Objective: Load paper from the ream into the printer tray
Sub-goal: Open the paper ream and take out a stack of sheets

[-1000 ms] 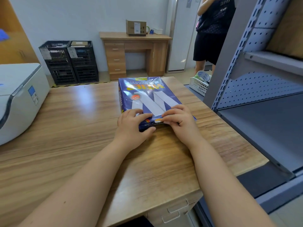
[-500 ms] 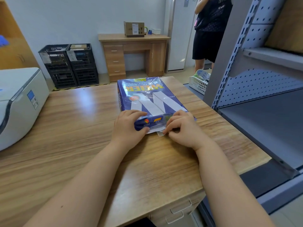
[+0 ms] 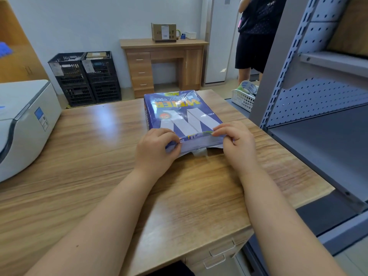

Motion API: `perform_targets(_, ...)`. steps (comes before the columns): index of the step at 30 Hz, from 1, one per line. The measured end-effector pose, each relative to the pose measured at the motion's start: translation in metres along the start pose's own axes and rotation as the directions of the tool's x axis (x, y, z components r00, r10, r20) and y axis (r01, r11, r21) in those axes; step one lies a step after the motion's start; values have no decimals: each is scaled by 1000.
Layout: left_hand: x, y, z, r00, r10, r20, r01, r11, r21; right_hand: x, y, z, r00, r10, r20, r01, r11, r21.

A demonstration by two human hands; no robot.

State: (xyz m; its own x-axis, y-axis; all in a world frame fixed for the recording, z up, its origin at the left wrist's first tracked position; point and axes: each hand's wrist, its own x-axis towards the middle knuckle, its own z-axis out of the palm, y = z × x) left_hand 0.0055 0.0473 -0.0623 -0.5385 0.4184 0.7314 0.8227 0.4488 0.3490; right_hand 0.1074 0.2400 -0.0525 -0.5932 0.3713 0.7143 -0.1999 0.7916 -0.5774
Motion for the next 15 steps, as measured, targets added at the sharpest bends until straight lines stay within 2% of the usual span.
perform_targets(4, 3, 4, -2, 997, -33, -74, 32, 999, -11, 0, -1, 10, 994, -29, 108, 28, 1000, 8)
perform_targets(9, 10, 5, -2, 989, -74, -131, 71, 997, -30, 2, 1, 35, 950, 41, 311, 34, 972, -233)
perform_targets(11, 9, 5, -2, 989, -62, -137, 58, 998, -28, 4, -2, 41, 943, 59, 329, 45, 953, -299)
perform_targets(15, 14, 12, -1, 986, -100, -132, 98, 995, -23, 29, 1, 36, 929, 117, 352, 0, 949, -316)
